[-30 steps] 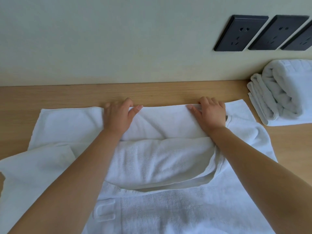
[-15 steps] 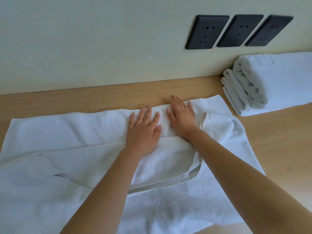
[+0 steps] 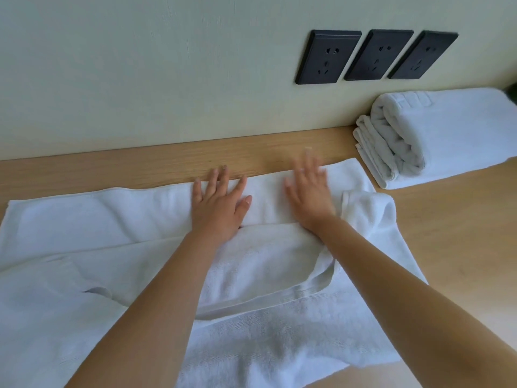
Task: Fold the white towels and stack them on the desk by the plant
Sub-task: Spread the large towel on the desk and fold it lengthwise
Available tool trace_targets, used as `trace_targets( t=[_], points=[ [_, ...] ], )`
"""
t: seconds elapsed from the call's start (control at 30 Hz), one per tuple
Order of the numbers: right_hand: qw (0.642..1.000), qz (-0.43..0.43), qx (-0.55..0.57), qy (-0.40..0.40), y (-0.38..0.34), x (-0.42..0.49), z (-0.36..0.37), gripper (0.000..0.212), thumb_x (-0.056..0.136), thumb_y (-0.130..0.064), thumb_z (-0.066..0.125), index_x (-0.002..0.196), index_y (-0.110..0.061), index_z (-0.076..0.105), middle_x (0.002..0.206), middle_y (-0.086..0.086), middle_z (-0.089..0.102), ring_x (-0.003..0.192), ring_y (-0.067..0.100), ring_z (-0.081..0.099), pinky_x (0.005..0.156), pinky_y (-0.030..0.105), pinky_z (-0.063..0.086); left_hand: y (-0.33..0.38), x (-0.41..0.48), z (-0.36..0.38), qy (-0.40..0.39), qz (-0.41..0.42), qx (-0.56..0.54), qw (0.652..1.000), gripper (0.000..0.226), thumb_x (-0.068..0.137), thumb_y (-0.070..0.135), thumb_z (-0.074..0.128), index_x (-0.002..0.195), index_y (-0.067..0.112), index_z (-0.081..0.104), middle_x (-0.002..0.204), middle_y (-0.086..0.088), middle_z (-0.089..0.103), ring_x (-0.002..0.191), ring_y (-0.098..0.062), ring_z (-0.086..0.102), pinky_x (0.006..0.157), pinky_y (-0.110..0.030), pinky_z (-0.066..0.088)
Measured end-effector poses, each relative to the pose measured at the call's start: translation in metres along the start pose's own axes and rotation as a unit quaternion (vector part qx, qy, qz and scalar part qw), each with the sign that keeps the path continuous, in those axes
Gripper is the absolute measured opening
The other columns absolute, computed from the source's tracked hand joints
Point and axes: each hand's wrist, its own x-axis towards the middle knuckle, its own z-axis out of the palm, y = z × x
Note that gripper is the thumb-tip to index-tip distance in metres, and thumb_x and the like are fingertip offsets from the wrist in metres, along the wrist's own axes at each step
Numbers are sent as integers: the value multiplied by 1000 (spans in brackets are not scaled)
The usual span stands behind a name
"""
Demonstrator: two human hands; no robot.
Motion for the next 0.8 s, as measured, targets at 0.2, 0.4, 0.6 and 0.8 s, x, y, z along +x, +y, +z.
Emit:
trace_targets(
  t=[0.2, 0.4, 0.6, 0.8],
  points=[
    [991, 49, -70, -103, 1, 17, 7, 59, 99, -55, 13, 152, -36, -3, 160, -2, -15, 146, 24, -19, 114, 49, -17, -1, 0, 0, 12, -7, -1, 1000, 55, 99, 54, 11, 151, 39, 6, 161, 1, -7, 147, -16, -11, 117, -45, -8],
    [987, 133, -62, -69, 33, 19, 2, 56, 100, -51, 10, 152, -34, 4, 161, 1, -9, 147, 20, -15, 116, 49, -12, -3, 1, 2, 16, -11, -4, 1000, 54, 99, 53, 11, 151, 39, 6, 161, 0, -7, 147, -16, -12, 117, -43, -8],
    [999, -12, -14, 34, 1, 20, 5, 60, 101, -43, 16, 153, -15, 11, 161, 11, -2, 148, 26, -6, 118, 39, -10, -18, -8, -3, 106, 58, -183, 976, 62, 95, 54, 15, 152, 29, 15, 160, 5, -6, 144, -7, -17, 115, -35, -14],
    [975, -210, 70, -36, -75, 23, 40, 63, 97, -45, 12, 152, -15, 16, 160, 4, 5, 147, 14, -1, 120, 34, -5, -47, -19, -3, 27, 5, -15, 1000, 64, 95, 59, 9, 153, 30, 7, 161, 5, -6, 146, -11, -14, 115, -39, -14]
  ],
)
